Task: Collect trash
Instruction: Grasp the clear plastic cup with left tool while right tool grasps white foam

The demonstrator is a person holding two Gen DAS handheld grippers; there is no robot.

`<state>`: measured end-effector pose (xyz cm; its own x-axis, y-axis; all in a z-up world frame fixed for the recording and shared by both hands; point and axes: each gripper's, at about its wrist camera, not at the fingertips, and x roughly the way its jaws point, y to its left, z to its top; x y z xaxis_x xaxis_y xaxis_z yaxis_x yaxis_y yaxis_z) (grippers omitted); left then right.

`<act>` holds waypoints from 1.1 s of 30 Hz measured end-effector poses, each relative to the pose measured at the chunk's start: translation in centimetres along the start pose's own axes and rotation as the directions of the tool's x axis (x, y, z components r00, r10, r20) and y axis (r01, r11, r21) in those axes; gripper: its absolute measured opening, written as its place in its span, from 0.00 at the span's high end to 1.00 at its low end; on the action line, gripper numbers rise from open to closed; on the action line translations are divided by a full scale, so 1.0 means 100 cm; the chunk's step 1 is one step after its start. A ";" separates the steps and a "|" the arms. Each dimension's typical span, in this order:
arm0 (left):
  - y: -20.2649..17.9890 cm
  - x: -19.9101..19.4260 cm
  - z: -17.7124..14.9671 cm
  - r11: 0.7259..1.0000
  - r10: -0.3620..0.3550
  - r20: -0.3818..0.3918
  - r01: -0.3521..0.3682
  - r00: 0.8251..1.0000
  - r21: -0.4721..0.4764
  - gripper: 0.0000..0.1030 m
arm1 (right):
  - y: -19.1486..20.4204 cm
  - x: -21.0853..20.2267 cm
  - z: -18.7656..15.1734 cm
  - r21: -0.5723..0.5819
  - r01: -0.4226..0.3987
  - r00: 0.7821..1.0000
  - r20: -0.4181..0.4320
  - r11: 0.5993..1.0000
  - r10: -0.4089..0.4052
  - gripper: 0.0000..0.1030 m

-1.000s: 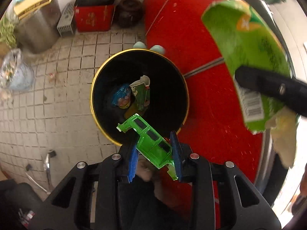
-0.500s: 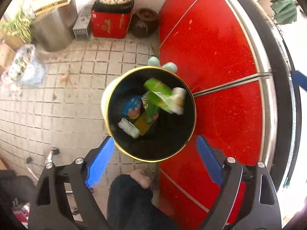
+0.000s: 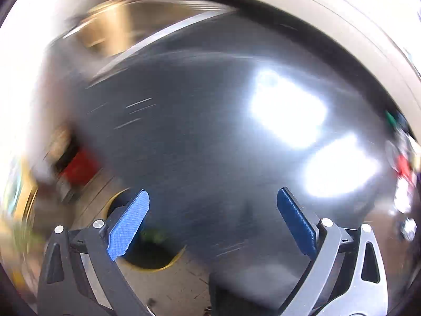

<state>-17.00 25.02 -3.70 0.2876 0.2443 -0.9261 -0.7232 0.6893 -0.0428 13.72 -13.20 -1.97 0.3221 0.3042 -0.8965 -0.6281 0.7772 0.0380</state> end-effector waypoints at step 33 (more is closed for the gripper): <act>-0.382 0.091 0.080 0.788 -0.120 -0.140 0.180 0.983 0.589 0.08 | -0.138 0.098 0.028 0.268 0.043 0.991 -0.137 0.962 -0.006 0.07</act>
<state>18.26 6.39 -7.47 0.2817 0.0615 -0.9575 -0.1479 0.9888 0.0200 27.54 -19.44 -10.02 0.2257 0.2214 -0.9487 -0.4010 0.9086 0.1166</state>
